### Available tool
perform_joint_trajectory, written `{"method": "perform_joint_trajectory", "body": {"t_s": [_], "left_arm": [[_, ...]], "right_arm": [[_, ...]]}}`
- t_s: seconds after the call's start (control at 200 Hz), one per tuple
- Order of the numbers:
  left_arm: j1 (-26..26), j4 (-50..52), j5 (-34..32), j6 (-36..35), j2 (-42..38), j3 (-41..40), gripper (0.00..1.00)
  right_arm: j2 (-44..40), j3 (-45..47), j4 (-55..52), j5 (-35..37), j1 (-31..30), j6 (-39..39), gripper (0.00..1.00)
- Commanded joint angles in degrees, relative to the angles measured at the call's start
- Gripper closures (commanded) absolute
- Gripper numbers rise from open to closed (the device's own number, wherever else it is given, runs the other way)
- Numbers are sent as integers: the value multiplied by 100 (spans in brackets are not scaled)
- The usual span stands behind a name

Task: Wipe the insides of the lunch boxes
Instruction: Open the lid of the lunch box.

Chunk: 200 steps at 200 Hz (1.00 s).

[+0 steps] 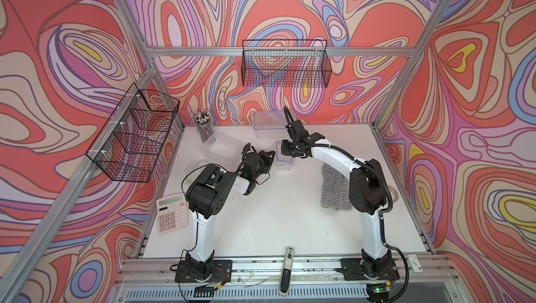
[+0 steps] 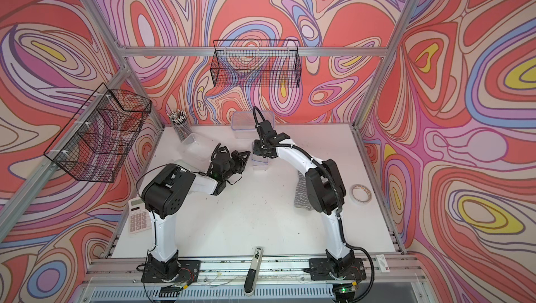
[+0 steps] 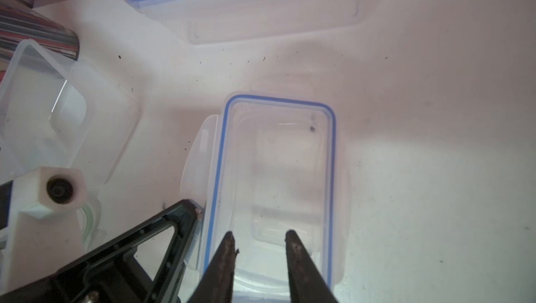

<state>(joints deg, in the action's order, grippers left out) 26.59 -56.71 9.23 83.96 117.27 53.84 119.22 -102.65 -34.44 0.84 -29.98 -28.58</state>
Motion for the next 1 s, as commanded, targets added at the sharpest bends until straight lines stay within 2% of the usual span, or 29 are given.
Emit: {"method": "perform_joint_trajectory", "body": {"t_s": [0.0, 0.26, 0.741, 0.996], "left_arm": [[-11, -122, 128, -143, -180, 233, 100], [-5, 34, 312, -177, -183, 618, 100], [308, 122, 588, 41, -82, 1362, 100], [565, 1015, 869, -429, -370, 1786, 100]], "right_arm": [[-535, 200, -84, 347, 57, 72, 67], [-1407, 799, 106, 577, 201, 54, 66], [-2313, 1386, 104, 875, 291, -29, 64], [-2659, 1630, 125, 852, 291, -119, 63]]}}
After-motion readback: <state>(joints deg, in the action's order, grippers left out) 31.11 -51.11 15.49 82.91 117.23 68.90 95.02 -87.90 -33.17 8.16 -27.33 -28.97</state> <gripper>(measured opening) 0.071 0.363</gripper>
